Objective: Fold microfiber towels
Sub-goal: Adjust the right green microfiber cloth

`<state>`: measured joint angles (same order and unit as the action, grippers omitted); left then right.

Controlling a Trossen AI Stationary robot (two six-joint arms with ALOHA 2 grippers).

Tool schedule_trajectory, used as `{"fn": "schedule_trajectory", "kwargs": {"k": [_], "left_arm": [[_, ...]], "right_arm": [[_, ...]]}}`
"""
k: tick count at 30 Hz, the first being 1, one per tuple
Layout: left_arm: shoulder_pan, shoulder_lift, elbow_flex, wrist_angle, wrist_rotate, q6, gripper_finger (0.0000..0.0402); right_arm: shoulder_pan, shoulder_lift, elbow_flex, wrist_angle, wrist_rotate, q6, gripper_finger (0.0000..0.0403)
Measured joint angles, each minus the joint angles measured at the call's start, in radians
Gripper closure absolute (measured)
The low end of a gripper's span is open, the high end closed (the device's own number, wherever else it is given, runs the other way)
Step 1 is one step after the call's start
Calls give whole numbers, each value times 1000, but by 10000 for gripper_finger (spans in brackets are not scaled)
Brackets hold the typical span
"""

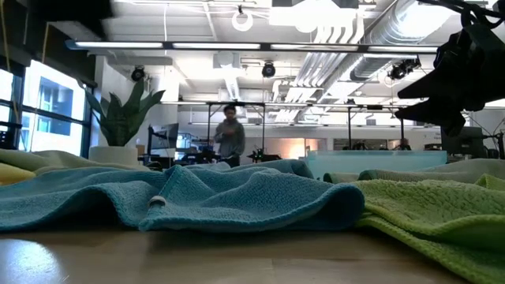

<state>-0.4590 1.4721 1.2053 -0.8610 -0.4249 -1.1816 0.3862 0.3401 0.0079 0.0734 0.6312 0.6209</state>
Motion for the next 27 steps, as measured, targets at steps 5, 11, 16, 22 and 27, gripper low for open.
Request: {"fn": "schedule_trajectory", "kwargs": {"k": [5,11,16,22,27], "left_arm": [[107,50,0,263,10,235,245],[219,92,0,399,42,356,245],[286,123,-1,427,100,382,245],[320,136,-1,447,176,383,245],[337,124,-1,460,188,432,245]], "right_arm": [[0,0,0,0,0,0,185],[0,0,0,46,65,142,185],[0,0,0,89,148,399,185],[0,1,0,129,251,398,185],[0,0,0,312,253,319,185]]}}
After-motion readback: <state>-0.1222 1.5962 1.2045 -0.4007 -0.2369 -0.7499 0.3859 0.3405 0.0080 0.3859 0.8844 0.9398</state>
